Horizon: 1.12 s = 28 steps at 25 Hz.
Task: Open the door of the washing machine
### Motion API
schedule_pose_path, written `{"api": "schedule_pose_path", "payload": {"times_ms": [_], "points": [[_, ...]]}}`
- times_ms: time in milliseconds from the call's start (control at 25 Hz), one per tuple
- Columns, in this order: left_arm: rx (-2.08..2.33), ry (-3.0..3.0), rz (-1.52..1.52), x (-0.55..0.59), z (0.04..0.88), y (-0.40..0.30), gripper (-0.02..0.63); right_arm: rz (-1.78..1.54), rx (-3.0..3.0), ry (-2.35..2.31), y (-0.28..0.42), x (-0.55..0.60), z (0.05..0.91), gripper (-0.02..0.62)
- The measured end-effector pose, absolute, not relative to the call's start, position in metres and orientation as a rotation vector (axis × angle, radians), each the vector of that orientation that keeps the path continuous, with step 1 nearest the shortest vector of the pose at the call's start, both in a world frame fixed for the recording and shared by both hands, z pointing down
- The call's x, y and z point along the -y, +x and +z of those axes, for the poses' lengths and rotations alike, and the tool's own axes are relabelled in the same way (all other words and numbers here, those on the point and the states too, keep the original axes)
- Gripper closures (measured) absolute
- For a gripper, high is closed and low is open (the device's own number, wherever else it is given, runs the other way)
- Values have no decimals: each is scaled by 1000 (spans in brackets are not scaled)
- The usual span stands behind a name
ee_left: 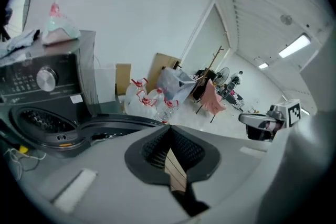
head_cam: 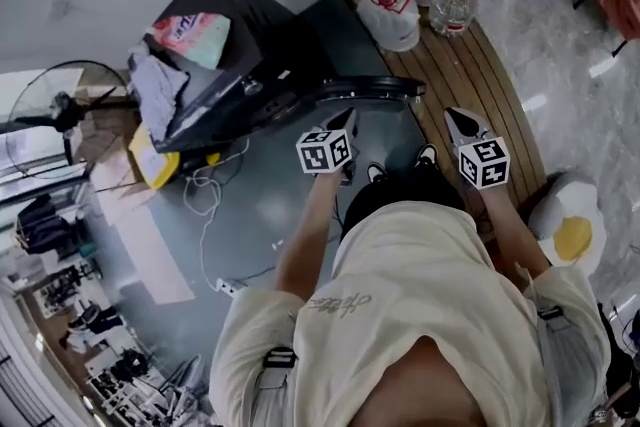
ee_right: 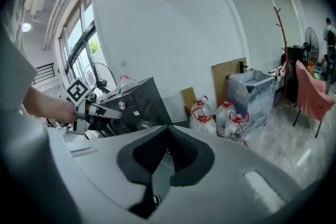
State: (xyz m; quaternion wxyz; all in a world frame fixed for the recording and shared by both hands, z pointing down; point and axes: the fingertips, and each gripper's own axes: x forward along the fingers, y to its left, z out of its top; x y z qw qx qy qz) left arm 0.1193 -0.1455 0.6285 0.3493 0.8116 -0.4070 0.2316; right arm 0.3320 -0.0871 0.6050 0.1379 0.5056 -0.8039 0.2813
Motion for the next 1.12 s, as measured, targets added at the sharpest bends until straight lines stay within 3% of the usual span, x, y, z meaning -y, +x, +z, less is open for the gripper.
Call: {"api": "schedule_pose_path", "payload": {"times_ms": [600, 920, 1120], "points": [[1335, 2174, 377, 114, 532, 5, 588, 354, 2658, 1241, 208, 132, 472, 594], [1413, 2372, 425, 129, 472, 3, 588, 152, 2740, 1218, 190, 144, 390, 594], [1342, 2465, 220, 138, 417, 17, 588, 40, 2748, 1282, 191, 142, 356, 594]]}}
